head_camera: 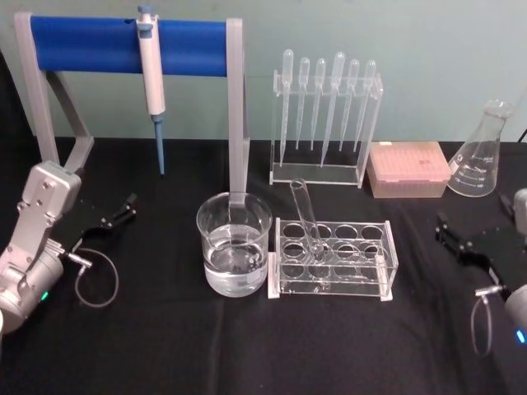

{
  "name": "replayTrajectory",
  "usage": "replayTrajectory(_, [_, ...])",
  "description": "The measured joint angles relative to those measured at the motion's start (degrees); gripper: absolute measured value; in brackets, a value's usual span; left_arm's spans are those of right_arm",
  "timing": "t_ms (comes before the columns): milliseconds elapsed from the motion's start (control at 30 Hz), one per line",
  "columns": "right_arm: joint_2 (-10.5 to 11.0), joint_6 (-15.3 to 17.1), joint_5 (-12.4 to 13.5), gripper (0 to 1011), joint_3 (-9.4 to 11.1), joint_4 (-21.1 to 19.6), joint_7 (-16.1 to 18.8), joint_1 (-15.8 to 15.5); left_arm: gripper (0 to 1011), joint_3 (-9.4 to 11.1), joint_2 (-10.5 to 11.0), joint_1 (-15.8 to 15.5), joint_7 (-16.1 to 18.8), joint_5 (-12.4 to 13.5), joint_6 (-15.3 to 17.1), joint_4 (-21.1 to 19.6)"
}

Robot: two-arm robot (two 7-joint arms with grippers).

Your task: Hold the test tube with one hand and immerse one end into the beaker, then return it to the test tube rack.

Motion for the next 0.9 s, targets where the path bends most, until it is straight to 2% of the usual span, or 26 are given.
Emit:
replayTrajectory(167, [-1.63,-1.1,-0.9,1002,-0.99,3.69,-0.09,0.84,1000,0.0,0.0,0.0,0.0,0.0,0.0,0.0])
replayTrajectory(200, [-2.14,-2.11,-0.98,1000,-1.4,5.25,0.47,1.26,1000,0.0,0.0,0.0,0.0,0.0,0.0,0.0])
replayTrajectory(333, [-3.11,-4.64,-1.25,1000,-1.8,7.21,1.33,1.61,1000,0.0,0.0,0.0,0.0,0.0,0.0,0.0])
replayTrajectory(433, [-3.48,-5.76,-1.37,1000,-1.86,7.56,1.77,1.74,1000,0.0,0.0,0.0,0.0,0.0,0.0,0.0])
replayTrajectory(900, [-3.28,-5.3,-1.36,1002,-1.84,7.38,1.71,1.69,1000,0.0,0.0,0.0,0.0,0.0,0.0,0.0])
